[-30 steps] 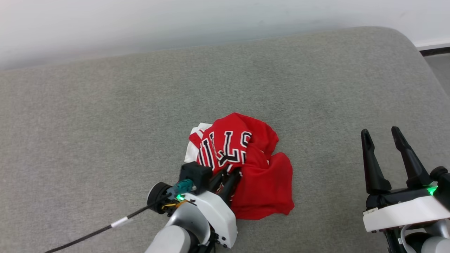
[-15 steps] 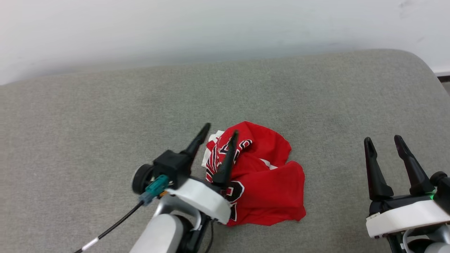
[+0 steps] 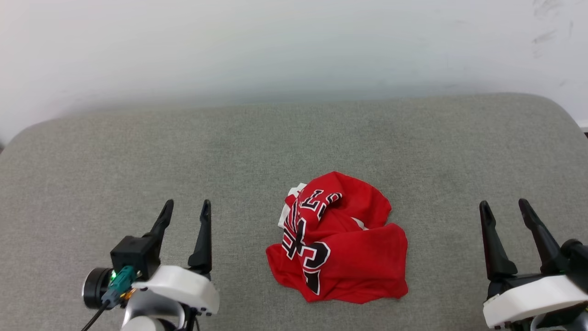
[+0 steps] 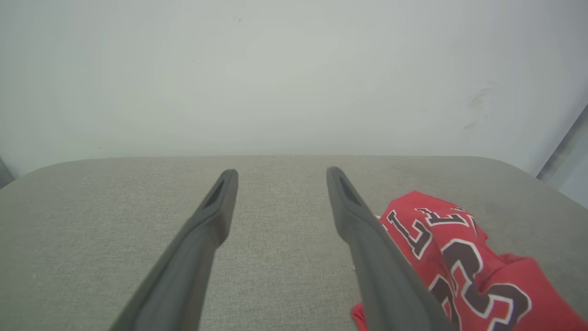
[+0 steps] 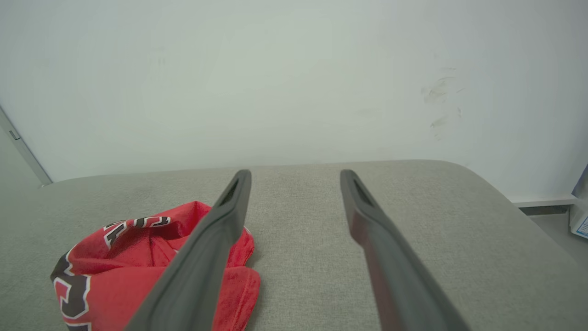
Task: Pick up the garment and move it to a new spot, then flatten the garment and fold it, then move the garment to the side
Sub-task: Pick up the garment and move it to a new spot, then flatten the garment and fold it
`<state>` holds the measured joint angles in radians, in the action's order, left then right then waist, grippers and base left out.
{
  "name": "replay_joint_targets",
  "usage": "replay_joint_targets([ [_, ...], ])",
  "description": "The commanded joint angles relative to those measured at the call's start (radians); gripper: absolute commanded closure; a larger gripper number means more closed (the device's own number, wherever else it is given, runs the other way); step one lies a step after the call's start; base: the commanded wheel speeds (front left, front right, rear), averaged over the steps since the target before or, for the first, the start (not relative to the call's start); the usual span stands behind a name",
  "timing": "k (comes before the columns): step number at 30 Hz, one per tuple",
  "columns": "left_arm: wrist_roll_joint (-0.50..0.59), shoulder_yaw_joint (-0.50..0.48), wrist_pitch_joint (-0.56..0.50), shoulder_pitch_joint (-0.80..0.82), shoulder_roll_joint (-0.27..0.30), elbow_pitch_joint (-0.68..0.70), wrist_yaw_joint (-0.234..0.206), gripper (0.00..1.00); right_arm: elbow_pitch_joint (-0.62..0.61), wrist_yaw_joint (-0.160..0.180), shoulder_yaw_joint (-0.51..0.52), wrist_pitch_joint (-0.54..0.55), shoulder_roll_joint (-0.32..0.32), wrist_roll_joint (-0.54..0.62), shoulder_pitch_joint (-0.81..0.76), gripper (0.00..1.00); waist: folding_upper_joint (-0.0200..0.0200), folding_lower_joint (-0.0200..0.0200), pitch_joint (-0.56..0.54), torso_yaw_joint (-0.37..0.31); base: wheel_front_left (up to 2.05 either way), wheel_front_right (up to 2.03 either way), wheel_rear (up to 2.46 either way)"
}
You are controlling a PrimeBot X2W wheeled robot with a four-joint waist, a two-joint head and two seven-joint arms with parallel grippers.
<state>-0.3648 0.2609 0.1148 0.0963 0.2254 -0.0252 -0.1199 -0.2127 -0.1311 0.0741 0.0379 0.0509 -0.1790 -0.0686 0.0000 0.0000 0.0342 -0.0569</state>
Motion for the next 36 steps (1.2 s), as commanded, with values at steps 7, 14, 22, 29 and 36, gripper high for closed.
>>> replay_joint_targets([
  [7,-0.004,-0.021,-0.018,-0.096,0.041,0.050,-0.027,0.00,-0.012,0.001,-0.009,0.033,-0.001,0.014,-0.049,0.00,0.0000,0.0000,-0.039,0.003,0.00,0.00,0.00],
  [14,-0.005,-0.016,-0.030,-0.118,0.044,0.074,-0.039,0.00,-0.023,0.001,-0.018,0.046,-0.001,0.017,-0.057,0.00,0.0000,0.0000,-0.043,0.011,0.00,0.00,0.00],
  [22,-0.006,-0.012,-0.034,-0.094,0.050,0.090,-0.043,0.00,-0.030,0.001,-0.019,0.048,-0.001,0.019,-0.048,0.00,0.0000,0.0000,-0.036,0.014,0.00,0.00,0.00],
  [29,-0.007,0.055,-0.114,0.040,0.026,0.114,0.005,0.00,-0.058,0.001,0.000,0.056,-0.001,0.035,-0.025,0.00,0.0000,0.0000,0.007,0.036,0.00,0.00,0.00],
  [36,-0.027,0.168,-0.292,0.252,-0.017,0.059,0.093,0.00,-0.079,0.001,-0.007,0.059,-0.001,0.042,0.012,0.00,0.0000,0.0000,0.066,0.025,0.00,0.00,0.00],
])
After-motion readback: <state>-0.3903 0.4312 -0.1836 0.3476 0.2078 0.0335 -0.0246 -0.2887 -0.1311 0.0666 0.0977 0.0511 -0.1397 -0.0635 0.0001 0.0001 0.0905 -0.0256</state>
